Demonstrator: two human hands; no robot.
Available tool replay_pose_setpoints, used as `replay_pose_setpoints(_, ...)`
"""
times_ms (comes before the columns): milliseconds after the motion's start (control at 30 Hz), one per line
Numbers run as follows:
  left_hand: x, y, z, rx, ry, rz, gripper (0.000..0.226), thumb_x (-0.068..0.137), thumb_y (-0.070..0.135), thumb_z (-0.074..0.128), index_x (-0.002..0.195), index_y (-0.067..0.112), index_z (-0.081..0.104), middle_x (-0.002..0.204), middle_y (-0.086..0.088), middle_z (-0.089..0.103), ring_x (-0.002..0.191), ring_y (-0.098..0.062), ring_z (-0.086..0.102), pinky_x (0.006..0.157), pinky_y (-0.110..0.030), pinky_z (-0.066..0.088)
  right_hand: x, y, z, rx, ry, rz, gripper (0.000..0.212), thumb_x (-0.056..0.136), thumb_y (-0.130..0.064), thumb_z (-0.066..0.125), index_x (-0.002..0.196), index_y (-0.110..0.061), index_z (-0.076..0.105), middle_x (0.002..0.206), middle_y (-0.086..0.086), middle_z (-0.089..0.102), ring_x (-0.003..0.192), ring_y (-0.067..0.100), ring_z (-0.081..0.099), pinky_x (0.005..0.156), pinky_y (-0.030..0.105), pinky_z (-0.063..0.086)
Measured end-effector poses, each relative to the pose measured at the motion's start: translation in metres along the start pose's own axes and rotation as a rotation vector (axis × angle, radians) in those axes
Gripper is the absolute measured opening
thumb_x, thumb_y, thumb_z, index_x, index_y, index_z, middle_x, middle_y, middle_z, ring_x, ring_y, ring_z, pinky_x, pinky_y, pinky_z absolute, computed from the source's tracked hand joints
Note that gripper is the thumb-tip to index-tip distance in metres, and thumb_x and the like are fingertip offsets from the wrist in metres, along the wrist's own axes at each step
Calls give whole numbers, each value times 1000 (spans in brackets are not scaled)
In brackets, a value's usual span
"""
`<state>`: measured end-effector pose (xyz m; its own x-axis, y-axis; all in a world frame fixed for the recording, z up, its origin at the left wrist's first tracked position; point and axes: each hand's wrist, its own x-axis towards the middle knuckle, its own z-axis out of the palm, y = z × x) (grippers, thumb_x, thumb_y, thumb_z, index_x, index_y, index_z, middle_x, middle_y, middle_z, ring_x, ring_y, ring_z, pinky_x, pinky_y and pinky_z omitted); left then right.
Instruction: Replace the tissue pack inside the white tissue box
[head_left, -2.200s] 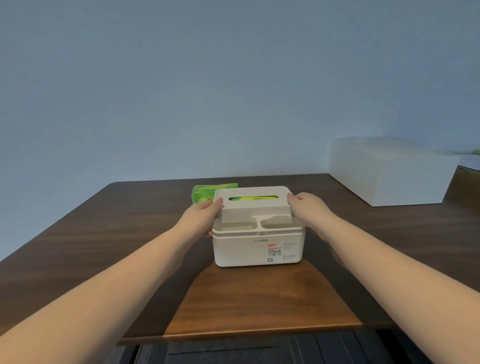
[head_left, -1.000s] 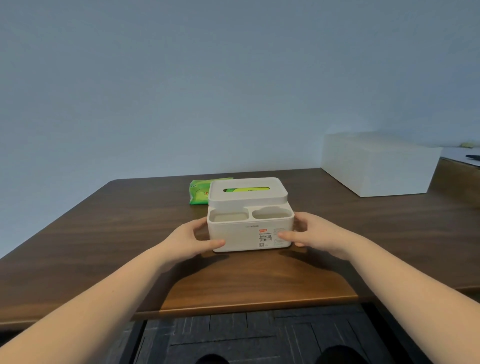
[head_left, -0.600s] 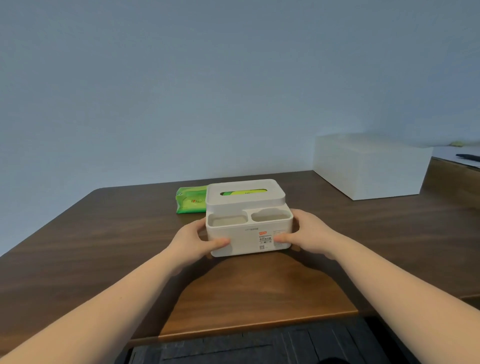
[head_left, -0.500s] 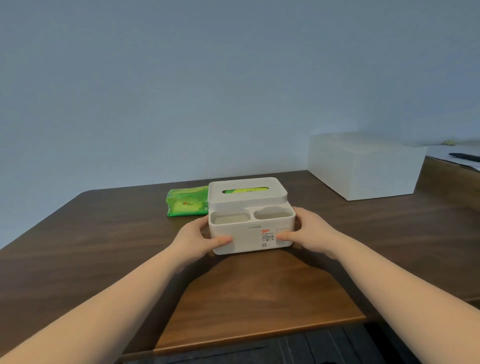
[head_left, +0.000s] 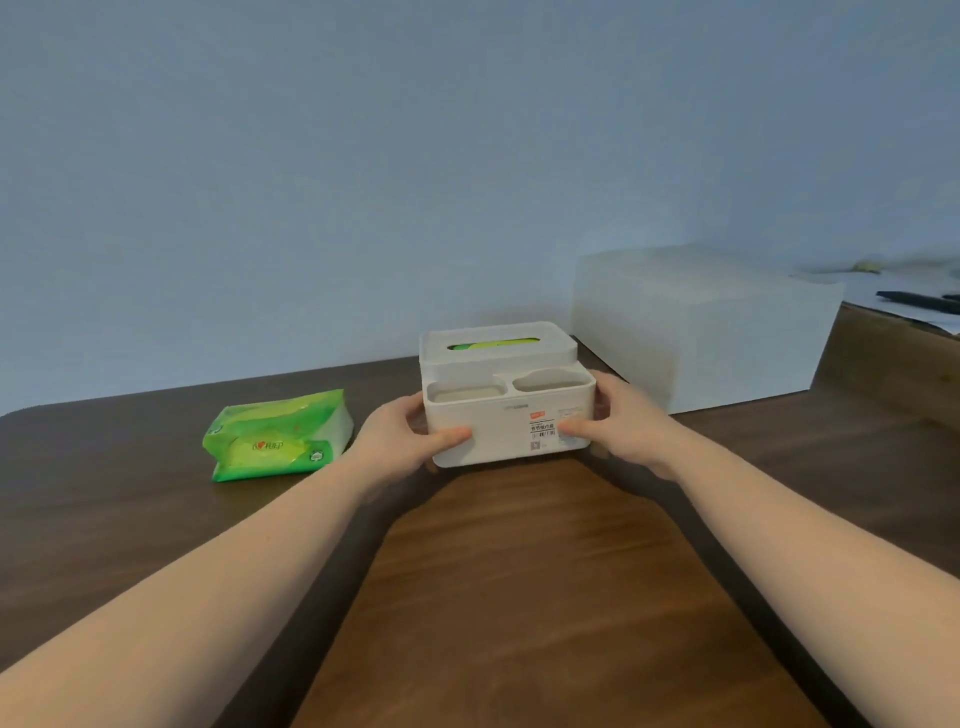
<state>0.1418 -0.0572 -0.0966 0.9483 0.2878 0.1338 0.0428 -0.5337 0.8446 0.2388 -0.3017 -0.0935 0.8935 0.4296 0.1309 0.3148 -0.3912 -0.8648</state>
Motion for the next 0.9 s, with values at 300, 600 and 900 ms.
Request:
replay_pose_setpoints(300, 77, 4, 28, 57, 1, 89, 56, 81, 25, 77, 134, 22, 57, 124, 10, 63, 106, -3, 55, 89, -13, 40, 66, 28, -8, 9, 126, 9, 51, 84, -7, 69, 130, -18, 49, 122, -2, 63, 111, 15, 60, 94, 29, 48)
replay_pose_setpoints(600, 131, -1, 72, 18, 49, 92, 59, 80, 25, 76, 135, 26, 54, 132, 3, 64, 123, -17, 58, 98, -28, 44, 108, 45, -10, -134, 415, 120, 41, 88, -11, 63, 127, -14, 52, 126, 6, 63, 116, 26, 59, 96, 40, 49)
replay_pose_setpoints(900, 156, -1, 102, 123, 185, 82, 50, 81, 34, 72, 124, 14, 57, 121, -4, 69, 117, -24, 61, 93, -35, 48, 129, 45, -7, -341, 525, 295, 34, 96, -25, 51, 124, -7, 55, 126, 13, 61, 116, 32, 58, 85, 33, 46)
